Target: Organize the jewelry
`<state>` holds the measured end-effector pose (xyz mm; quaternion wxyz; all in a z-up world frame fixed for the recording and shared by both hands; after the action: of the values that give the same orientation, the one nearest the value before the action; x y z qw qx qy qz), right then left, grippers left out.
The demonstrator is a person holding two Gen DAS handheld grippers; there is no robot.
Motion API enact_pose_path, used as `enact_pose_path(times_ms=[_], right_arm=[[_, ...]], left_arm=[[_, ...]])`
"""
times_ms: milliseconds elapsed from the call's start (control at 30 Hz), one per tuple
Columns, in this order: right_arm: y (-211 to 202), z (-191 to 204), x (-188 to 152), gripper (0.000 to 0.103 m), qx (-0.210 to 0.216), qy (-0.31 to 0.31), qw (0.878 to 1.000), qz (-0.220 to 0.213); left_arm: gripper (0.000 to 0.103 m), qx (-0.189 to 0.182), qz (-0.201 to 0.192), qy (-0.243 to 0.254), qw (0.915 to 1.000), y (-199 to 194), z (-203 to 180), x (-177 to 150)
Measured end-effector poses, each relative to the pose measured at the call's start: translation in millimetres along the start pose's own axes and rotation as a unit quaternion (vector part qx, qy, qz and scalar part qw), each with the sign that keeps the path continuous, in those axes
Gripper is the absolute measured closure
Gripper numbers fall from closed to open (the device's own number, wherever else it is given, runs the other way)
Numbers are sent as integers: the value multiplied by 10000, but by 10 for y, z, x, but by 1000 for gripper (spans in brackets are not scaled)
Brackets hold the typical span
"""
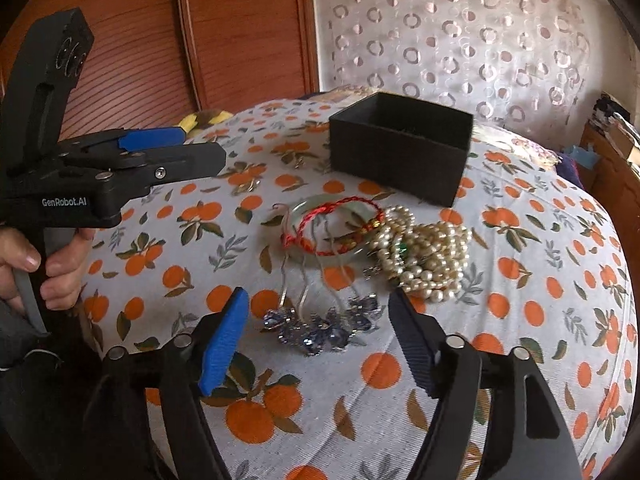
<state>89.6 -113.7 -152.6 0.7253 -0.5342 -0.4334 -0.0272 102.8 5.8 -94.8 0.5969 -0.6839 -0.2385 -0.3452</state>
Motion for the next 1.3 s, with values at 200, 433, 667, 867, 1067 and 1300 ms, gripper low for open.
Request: enact_pose_path(times_ms=[200, 433, 667, 867, 1067, 1300], right_arm=[[80, -2, 12, 26, -257, -115, 9995, 140], [144, -19, -14, 27, -351, -207, 9988, 278], [87, -51, -32, 37, -313, -167, 9992, 201], [-115, -178, -79, 37, -321, -5, 9995, 36], [-317, -343, -108, 37, -458, 98, 9988, -155], [-495, -520, -113, 37, -537, 229, 9975, -407]], left_arm=[[14, 16, 30, -42, 10000, 15, 37, -43], [14, -7, 36, -8, 10000, 34, 10, -66], [14, -32, 92, 17, 10000, 65, -46, -87], [14, -94, 168, 16, 9998, 125, -79, -96], [14, -244, 257, 147, 9993, 208, -185, -86], [30, -624, 434, 354, 9965, 379, -414, -5]])
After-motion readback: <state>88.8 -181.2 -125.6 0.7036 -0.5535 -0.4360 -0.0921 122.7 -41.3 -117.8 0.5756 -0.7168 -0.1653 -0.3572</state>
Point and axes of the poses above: each gripper's, at about its wrist camera, not at the fingertips, and y roughly the way its jaws point, z to its left, x to its top, the point moved 8 cm from there along y, roughly the way its jaws point, and after that the axes turned 3 degrees about z, right-handed, at the moved point
